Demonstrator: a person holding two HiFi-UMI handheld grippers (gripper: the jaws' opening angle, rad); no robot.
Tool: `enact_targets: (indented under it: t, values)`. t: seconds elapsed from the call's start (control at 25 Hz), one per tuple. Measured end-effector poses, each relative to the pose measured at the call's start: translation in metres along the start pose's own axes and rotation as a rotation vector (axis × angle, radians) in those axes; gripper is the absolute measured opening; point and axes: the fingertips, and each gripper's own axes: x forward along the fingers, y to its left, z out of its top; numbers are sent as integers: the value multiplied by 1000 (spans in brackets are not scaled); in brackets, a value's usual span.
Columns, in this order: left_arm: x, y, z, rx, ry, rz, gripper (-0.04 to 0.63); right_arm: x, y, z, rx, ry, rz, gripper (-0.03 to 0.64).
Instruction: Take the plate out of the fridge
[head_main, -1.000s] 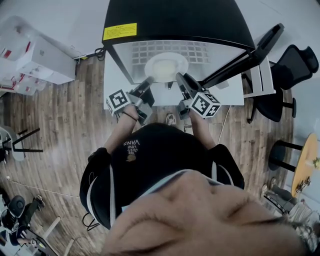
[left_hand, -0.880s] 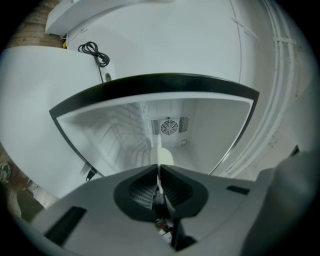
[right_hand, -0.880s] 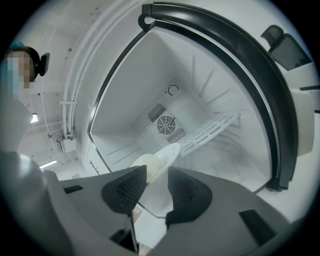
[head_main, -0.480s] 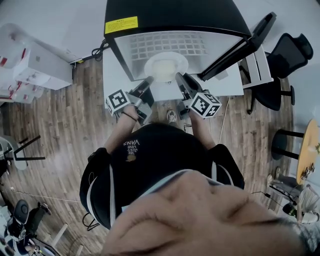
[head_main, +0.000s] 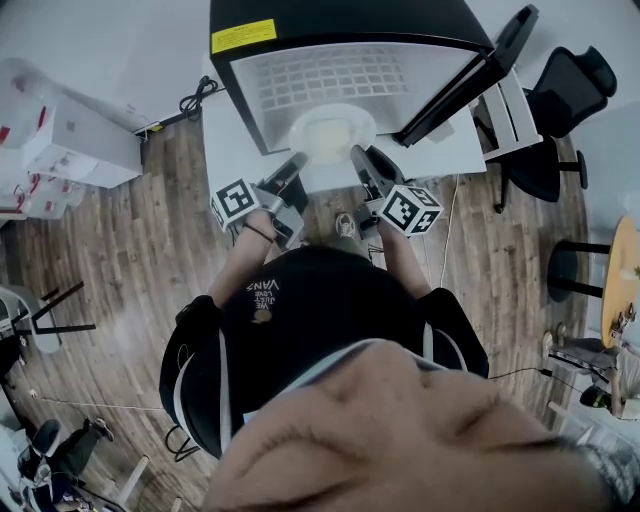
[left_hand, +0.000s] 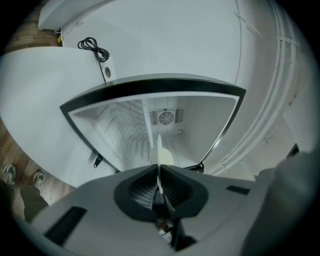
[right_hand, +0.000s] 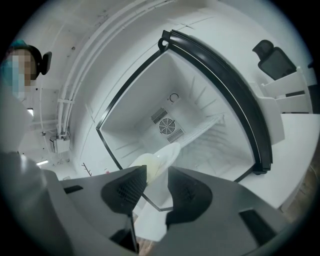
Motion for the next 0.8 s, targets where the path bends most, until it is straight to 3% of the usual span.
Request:
enact_targets:
  t: [0.44,0.8]
  values:
    - [-12,2,-13,-4,40,0,32,-18,9,-8,-2,-20,-29,140]
    - [9,-10,-44,-3,40,-14,32,-47,-9,8,-5,-24,-18,140]
